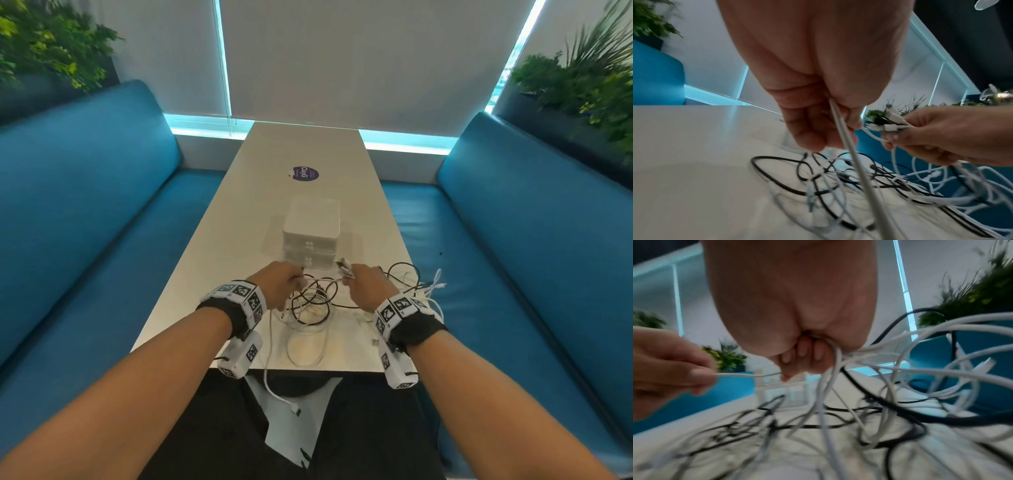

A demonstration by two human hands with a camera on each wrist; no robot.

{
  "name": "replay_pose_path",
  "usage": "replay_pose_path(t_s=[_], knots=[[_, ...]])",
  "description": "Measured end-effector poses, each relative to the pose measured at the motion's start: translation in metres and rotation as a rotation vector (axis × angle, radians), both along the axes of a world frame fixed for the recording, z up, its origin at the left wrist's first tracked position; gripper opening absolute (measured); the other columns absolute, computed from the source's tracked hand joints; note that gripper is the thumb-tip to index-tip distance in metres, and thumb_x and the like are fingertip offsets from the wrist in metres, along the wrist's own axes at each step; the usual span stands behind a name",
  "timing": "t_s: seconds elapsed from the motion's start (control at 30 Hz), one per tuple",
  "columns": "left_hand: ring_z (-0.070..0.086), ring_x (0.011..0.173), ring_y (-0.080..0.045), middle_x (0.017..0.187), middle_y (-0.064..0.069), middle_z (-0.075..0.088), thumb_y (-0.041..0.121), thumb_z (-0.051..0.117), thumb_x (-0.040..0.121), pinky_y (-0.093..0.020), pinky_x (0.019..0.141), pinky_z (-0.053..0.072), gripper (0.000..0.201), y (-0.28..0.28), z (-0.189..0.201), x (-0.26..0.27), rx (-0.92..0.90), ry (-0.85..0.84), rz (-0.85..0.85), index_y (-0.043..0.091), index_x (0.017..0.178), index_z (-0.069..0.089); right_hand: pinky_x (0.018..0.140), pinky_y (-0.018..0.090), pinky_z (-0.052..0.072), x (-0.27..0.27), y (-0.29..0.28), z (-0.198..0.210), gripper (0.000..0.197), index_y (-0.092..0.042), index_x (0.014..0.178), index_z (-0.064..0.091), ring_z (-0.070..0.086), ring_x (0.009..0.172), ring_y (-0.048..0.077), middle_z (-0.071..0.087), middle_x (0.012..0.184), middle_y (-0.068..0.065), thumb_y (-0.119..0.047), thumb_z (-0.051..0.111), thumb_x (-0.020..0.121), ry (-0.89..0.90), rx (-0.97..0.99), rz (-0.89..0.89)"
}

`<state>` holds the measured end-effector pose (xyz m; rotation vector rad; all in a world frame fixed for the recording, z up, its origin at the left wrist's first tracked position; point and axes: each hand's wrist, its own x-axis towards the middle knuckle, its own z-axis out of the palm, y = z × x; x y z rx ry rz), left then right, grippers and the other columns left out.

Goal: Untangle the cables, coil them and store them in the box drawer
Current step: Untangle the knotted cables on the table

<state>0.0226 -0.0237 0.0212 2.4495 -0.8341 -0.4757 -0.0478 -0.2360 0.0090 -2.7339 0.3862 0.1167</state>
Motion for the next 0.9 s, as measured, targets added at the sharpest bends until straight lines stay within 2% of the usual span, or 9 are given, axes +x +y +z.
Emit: replay_pose_path(t_s=[0.13, 0.23, 0.3, 0.37, 0.43, 0.53, 0.6, 0.73, 0.9], knots=[[0.057, 0.07, -0.018, 0.083, -0.002, 0.064, 0.027, 0.048, 0.103, -0.024, 0.062, 0.041, 0.028, 0.022, 0.001, 0.011, 0.052, -0.068, 0.057, 0.011, 0.094, 0.068, 0.083, 0.039, 0.049, -0.011, -0.025, -0.004, 0.028, -0.013, 0.114, 0.059, 0.062, 0.103, 0.035, 0.065, 0.112, 0.015, -0.032, 0.045, 0.099, -0.017, -0.032, -0.152], [0.062, 0.083, -0.023, 0.088, -0.004, 0.067, 0.035, 0.047, 0.103, -0.032, 0.075, 0.047, 0.029, 0.014, -0.003, 0.009, 0.111, -0.087, 0.029, 0.019, 0.088, 0.066, 0.078, 0.041, 0.052, -0.012, -0.007, -0.002, 0.03, -0.018, 0.108, 0.057, 0.063, 0.094, 0.037, 0.067, 0.101, 0.015, -0.039, 0.037, 0.101, -0.141, -0.012, -0.082], [0.059, 0.082, -0.022, 0.087, -0.002, 0.064, 0.033, 0.045, 0.104, -0.032, 0.072, 0.043, 0.028, -0.003, -0.003, 0.0, 0.144, -0.13, -0.025, 0.017, 0.091, 0.065, 0.073, 0.041, 0.053, -0.011, 0.013, 0.001, 0.031, -0.018, 0.105, 0.057, 0.064, 0.085, 0.035, 0.068, 0.094, 0.012, -0.041, 0.036, 0.101, -0.21, 0.036, -0.023], [0.059, 0.085, -0.024, 0.094, -0.007, 0.065, 0.025, 0.043, 0.104, -0.03, 0.072, 0.038, 0.027, -0.019, -0.001, -0.008, 0.125, -0.17, -0.069, 0.012, 0.1, 0.066, 0.068, 0.038, 0.051, -0.01, 0.033, 0.006, 0.028, -0.014, 0.097, 0.062, 0.064, 0.079, 0.031, 0.07, 0.086, 0.01, -0.033, 0.041, 0.1, -0.21, 0.113, 0.063], [0.062, 0.088, -0.027, 0.101, -0.011, 0.068, 0.019, 0.043, 0.102, -0.03, 0.072, 0.039, 0.024, -0.028, -0.001, -0.01, 0.097, -0.181, -0.088, 0.011, 0.103, 0.066, 0.073, 0.035, 0.051, -0.009, 0.045, 0.01, 0.029, -0.011, 0.084, 0.068, 0.066, 0.075, 0.022, 0.072, 0.076, 0.004, -0.021, 0.044, 0.096, -0.139, 0.214, 0.121], [0.061, 0.085, -0.027, 0.1, -0.011, 0.069, 0.022, 0.044, 0.102, -0.034, 0.074, 0.045, 0.023, -0.024, -0.005, -0.006, 0.066, -0.148, -0.074, 0.011, 0.103, 0.064, 0.072, 0.03, 0.047, -0.007, 0.041, 0.01, 0.032, -0.013, 0.076, 0.074, 0.065, 0.071, 0.008, 0.072, 0.068, -0.003, -0.018, 0.047, 0.093, -0.028, 0.305, 0.099], [0.06, 0.082, -0.027, 0.094, -0.01, 0.067, 0.028, 0.047, 0.103, -0.035, 0.072, 0.044, 0.023, -0.017, -0.007, -0.003, 0.068, -0.14, -0.04, 0.012, 0.096, 0.062, 0.069, 0.029, 0.048, -0.01, 0.032, 0.006, 0.027, -0.013, 0.081, 0.073, 0.065, 0.071, 0.01, 0.072, 0.072, -0.002, -0.021, 0.05, 0.092, -0.003, 0.266, 0.084], [0.058, 0.08, -0.022, 0.087, -0.005, 0.063, 0.034, 0.049, 0.103, -0.032, 0.07, 0.041, 0.026, -0.004, -0.011, 0.004, 0.107, -0.086, -0.023, 0.016, 0.087, 0.059, 0.077, 0.036, 0.053, -0.014, 0.011, -0.006, 0.025, -0.015, 0.1, 0.068, 0.065, 0.086, 0.028, 0.069, 0.095, 0.01, -0.029, 0.047, 0.096, -0.015, 0.018, 0.021], [0.052, 0.066, -0.012, 0.073, 0.006, 0.056, 0.034, 0.046, 0.104, -0.028, 0.063, 0.036, 0.031, 0.013, -0.014, 0.013, 0.087, -0.068, 0.01, 0.018, 0.085, 0.064, 0.076, 0.035, 0.051, -0.014, -0.013, -0.019, 0.028, -0.011, 0.106, 0.066, 0.065, 0.093, 0.031, 0.069, 0.103, 0.013, -0.025, 0.044, 0.097, 0.004, -0.094, -0.12]])
